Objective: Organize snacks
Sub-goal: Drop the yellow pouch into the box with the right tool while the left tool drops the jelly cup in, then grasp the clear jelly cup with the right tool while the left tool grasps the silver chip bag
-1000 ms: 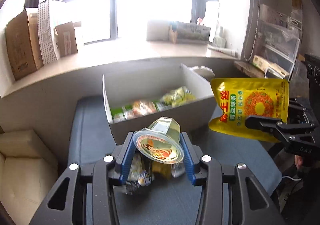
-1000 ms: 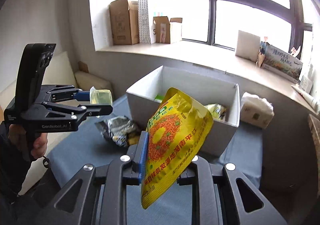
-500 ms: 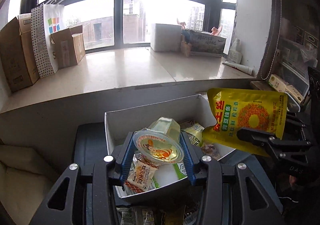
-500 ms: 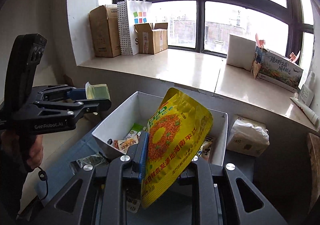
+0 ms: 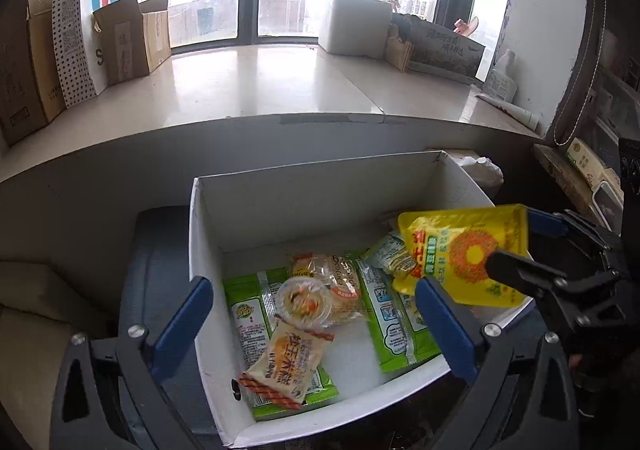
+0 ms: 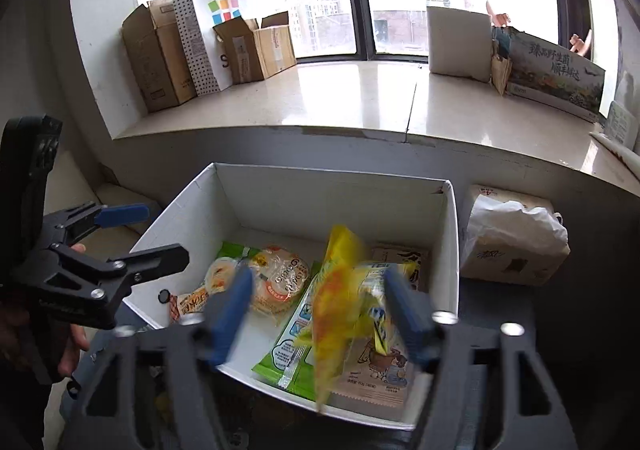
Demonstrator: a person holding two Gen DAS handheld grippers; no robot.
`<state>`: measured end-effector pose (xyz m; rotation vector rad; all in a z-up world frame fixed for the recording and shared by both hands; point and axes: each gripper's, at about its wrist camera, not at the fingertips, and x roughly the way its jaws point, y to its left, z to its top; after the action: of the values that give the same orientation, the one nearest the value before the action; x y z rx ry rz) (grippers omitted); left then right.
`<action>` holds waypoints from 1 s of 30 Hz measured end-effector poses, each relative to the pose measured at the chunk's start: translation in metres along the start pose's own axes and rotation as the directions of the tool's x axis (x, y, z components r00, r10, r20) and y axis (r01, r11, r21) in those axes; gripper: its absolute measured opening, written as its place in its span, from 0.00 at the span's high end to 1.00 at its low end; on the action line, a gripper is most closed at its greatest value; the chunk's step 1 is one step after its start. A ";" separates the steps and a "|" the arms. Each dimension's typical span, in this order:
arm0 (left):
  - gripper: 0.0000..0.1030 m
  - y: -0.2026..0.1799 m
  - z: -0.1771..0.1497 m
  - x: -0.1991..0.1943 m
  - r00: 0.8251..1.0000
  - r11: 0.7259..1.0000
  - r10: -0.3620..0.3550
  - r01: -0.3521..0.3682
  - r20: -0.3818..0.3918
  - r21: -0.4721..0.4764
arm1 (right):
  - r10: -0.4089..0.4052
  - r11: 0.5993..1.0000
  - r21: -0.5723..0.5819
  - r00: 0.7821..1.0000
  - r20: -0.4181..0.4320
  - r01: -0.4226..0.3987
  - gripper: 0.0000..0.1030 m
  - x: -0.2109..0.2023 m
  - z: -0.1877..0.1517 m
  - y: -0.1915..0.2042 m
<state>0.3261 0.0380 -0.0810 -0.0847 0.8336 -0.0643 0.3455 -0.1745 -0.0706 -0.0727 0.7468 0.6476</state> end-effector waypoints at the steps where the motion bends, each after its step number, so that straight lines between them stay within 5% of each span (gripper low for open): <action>1: 0.00 0.000 0.000 -0.002 1.000 1.000 0.004 -0.004 0.006 0.003 | 0.012 1.000 0.002 0.999 0.042 -0.013 0.00 -0.006 0.000 -0.001; 10: 0.00 0.001 0.001 -0.018 0.999 1.000 0.017 -0.017 0.043 0.015 | -0.031 0.998 0.052 0.991 0.127 0.025 0.00 -0.026 0.006 -0.006; 17: 0.00 0.002 -0.017 -0.060 0.994 1.000 0.008 -0.009 0.111 0.008 | 0.029 0.996 0.075 0.984 0.178 -0.043 0.00 -0.062 -0.009 0.004; 26: 0.00 -0.012 -0.082 -0.131 0.982 0.999 -0.013 0.004 0.188 0.048 | 0.142 0.986 0.064 0.982 0.128 -0.151 0.00 -0.089 -0.076 0.043; 30: 0.00 -0.011 -0.119 -0.150 0.981 0.999 -0.029 0.022 0.191 0.037 | 0.090 0.995 0.030 0.993 0.078 -0.093 0.00 -0.075 -0.119 0.056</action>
<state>0.1369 0.0347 -0.0491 -0.0679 0.6387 -0.0932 0.2001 -0.2028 -0.1004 0.0172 0.6894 0.7212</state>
